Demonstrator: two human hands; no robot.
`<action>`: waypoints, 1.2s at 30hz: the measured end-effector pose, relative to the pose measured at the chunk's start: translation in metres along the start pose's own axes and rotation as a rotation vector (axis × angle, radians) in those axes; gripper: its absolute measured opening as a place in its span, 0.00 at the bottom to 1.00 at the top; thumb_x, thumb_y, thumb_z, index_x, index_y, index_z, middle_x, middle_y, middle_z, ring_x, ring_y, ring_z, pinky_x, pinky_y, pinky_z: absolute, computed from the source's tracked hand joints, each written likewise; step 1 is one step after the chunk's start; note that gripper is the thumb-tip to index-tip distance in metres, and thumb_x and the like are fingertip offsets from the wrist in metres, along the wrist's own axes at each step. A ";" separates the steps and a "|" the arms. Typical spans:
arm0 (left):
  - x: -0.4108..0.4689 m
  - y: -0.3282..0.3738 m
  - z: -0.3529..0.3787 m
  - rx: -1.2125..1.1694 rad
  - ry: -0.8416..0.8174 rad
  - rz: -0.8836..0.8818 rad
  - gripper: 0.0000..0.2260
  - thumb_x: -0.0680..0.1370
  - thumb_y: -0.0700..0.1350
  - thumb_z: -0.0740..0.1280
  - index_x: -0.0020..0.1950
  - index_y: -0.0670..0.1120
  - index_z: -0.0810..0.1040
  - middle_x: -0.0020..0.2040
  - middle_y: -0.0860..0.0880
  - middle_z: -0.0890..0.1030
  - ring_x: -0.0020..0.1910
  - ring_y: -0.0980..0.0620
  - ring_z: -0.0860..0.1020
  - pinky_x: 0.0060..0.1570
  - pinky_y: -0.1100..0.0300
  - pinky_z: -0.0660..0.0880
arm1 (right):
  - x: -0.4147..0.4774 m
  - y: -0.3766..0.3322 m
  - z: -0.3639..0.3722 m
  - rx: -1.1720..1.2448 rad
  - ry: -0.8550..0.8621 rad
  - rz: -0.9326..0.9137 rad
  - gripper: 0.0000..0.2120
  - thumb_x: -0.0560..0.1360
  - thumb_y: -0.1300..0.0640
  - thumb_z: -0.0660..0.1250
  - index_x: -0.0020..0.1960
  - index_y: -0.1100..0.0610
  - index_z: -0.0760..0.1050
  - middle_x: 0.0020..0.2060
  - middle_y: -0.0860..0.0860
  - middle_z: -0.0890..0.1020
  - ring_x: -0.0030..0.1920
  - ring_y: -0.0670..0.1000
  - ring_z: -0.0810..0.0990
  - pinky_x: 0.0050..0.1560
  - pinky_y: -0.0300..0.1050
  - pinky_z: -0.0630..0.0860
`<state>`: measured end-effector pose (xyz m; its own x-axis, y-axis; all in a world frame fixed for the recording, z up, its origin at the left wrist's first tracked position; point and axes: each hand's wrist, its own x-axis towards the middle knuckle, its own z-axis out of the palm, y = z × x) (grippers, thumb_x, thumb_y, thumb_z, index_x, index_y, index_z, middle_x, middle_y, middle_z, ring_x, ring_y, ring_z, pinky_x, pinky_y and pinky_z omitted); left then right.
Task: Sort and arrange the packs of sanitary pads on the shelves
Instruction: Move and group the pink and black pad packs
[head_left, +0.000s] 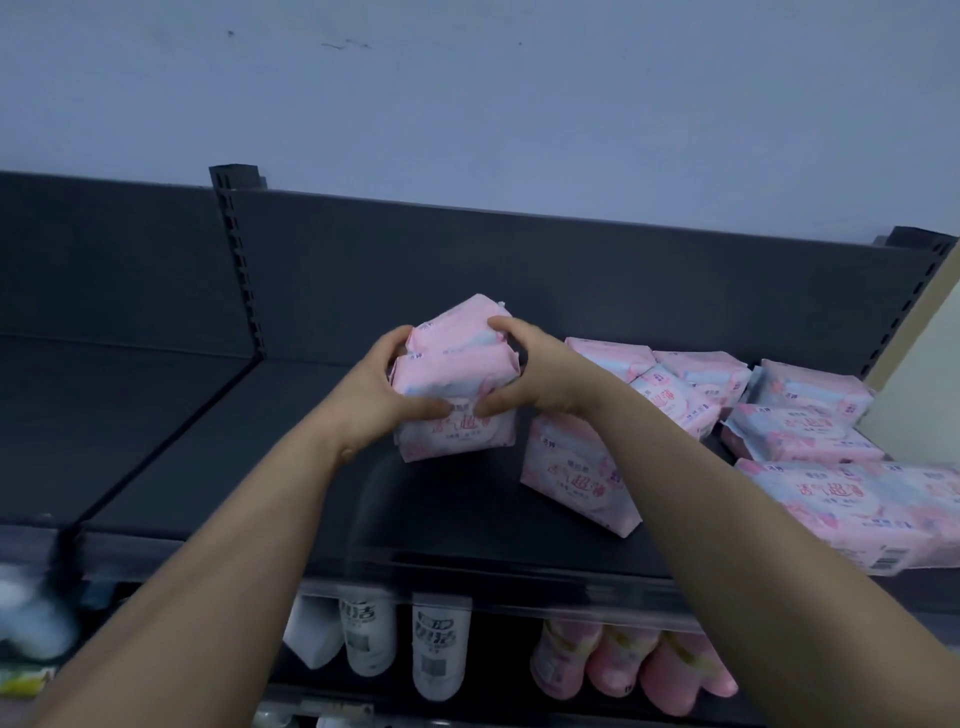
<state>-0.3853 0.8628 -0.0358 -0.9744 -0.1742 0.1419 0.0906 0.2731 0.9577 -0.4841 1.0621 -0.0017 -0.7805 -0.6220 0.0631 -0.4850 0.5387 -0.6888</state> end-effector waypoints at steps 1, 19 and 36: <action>-0.004 0.003 -0.005 -0.003 0.015 0.010 0.35 0.65 0.36 0.79 0.64 0.61 0.69 0.59 0.58 0.77 0.55 0.60 0.79 0.49 0.63 0.78 | 0.001 -0.006 0.003 0.019 -0.005 -0.013 0.54 0.57 0.50 0.82 0.76 0.47 0.57 0.71 0.47 0.64 0.67 0.49 0.68 0.68 0.49 0.70; -0.167 -0.001 -0.223 0.066 0.357 -0.059 0.40 0.59 0.39 0.80 0.67 0.57 0.68 0.59 0.56 0.78 0.54 0.58 0.80 0.53 0.59 0.78 | 0.037 -0.205 0.174 0.115 -0.271 -0.328 0.54 0.57 0.49 0.82 0.76 0.46 0.58 0.70 0.44 0.65 0.67 0.46 0.69 0.68 0.47 0.69; -0.452 -0.033 -0.513 0.223 0.872 -0.250 0.48 0.54 0.45 0.82 0.72 0.52 0.65 0.62 0.56 0.78 0.58 0.59 0.78 0.61 0.56 0.76 | 0.028 -0.520 0.481 0.244 -0.688 -0.678 0.55 0.56 0.52 0.83 0.77 0.47 0.58 0.71 0.43 0.65 0.68 0.45 0.68 0.68 0.43 0.67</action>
<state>0.1575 0.4470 -0.0028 -0.4531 -0.8766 0.1622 -0.2304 0.2909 0.9286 -0.0639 0.4911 0.0104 0.0672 -0.9906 0.1189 -0.5890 -0.1355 -0.7967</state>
